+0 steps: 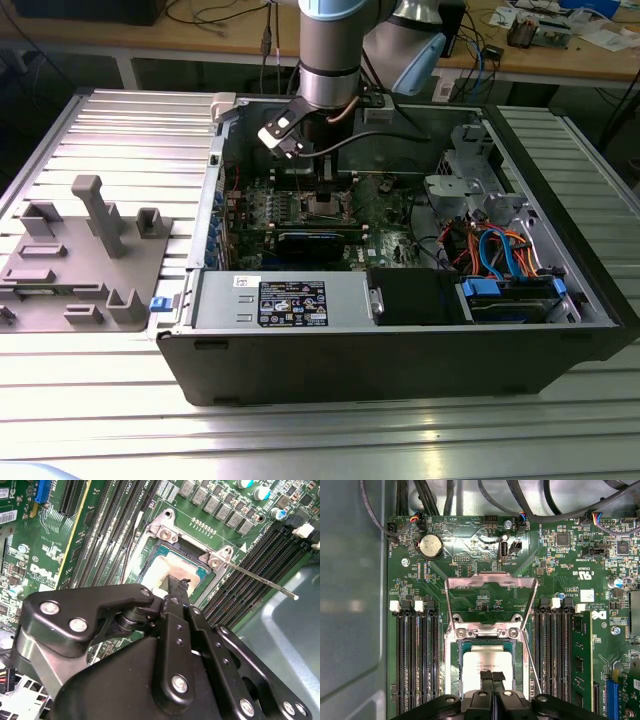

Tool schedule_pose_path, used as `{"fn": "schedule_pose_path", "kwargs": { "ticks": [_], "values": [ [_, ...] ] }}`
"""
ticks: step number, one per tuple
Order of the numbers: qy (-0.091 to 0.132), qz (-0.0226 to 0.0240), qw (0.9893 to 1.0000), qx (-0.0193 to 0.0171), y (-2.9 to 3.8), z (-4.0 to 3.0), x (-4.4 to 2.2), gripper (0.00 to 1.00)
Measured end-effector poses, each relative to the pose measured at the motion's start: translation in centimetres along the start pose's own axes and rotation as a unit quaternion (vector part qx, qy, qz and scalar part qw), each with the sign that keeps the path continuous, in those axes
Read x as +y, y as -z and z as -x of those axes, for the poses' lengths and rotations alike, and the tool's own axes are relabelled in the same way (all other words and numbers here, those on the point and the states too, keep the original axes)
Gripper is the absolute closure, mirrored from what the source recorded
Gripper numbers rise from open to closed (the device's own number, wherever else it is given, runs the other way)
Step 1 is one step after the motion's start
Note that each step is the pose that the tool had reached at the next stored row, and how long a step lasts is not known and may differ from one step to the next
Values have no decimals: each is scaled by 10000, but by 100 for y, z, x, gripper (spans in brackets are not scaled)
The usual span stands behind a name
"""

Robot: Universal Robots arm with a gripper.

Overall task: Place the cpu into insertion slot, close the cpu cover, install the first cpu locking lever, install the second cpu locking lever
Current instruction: 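Place the cpu into insertion slot, then close the cpu cover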

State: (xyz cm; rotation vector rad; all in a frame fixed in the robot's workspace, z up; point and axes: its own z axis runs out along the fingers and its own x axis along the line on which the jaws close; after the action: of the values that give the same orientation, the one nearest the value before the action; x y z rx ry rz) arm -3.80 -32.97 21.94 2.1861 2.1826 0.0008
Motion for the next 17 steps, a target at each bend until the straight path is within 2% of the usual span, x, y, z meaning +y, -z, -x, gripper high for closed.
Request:
{"fn": "schedule_pose_path", "kwargs": {
  "ticks": [13,17],
  "values": [
    [0,0,10000,0,0,0,4,89],
    [0,0,10000,-1,55,2,6,89]
  ]
}}
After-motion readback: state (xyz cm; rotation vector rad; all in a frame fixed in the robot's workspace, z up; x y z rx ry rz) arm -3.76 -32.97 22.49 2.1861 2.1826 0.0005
